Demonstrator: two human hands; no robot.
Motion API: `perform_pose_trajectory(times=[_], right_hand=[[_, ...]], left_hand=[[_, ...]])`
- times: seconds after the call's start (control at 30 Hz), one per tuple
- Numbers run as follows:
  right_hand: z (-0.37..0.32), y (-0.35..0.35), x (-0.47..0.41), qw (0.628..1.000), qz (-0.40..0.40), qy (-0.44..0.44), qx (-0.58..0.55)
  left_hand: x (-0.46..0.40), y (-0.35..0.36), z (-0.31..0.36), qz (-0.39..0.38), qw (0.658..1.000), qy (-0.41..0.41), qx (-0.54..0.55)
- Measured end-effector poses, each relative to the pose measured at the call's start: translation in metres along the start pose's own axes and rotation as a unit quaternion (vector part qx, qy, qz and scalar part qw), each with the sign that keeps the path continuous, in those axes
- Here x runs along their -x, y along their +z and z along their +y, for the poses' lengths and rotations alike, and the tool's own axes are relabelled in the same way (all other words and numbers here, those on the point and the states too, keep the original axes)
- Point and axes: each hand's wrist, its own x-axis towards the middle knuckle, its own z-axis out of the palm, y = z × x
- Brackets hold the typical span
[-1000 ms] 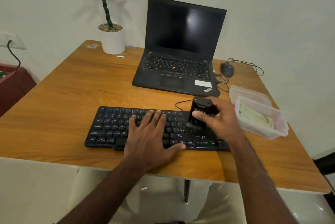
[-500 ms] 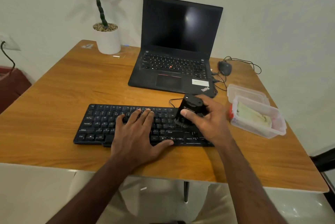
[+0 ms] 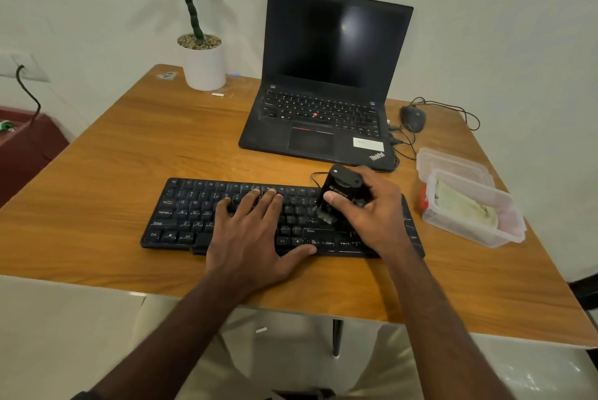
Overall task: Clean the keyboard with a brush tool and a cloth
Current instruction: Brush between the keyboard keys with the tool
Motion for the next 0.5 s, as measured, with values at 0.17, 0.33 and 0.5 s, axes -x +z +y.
perform_pose_trajectory(times=[0.17, 0.33, 0.5], right_hand=[[-0.004, 0.008, 0.007, 1.000, 0.003, 0.001, -0.027], [0.001, 0.004, 0.002, 1.000, 0.011, 0.003, 0.006], [0.000, -0.002, 0.001, 0.998, 0.043, 0.002, -0.036]], left_hand=[[0.001, 0.000, -0.001, -0.004, 1.000, -0.002, 0.003], [0.000, 0.000, -0.001, -0.002, 1.000, 0.003, 0.002], [0.000, 0.000, -0.001, -0.006, 1.000, 0.000, 0.000]])
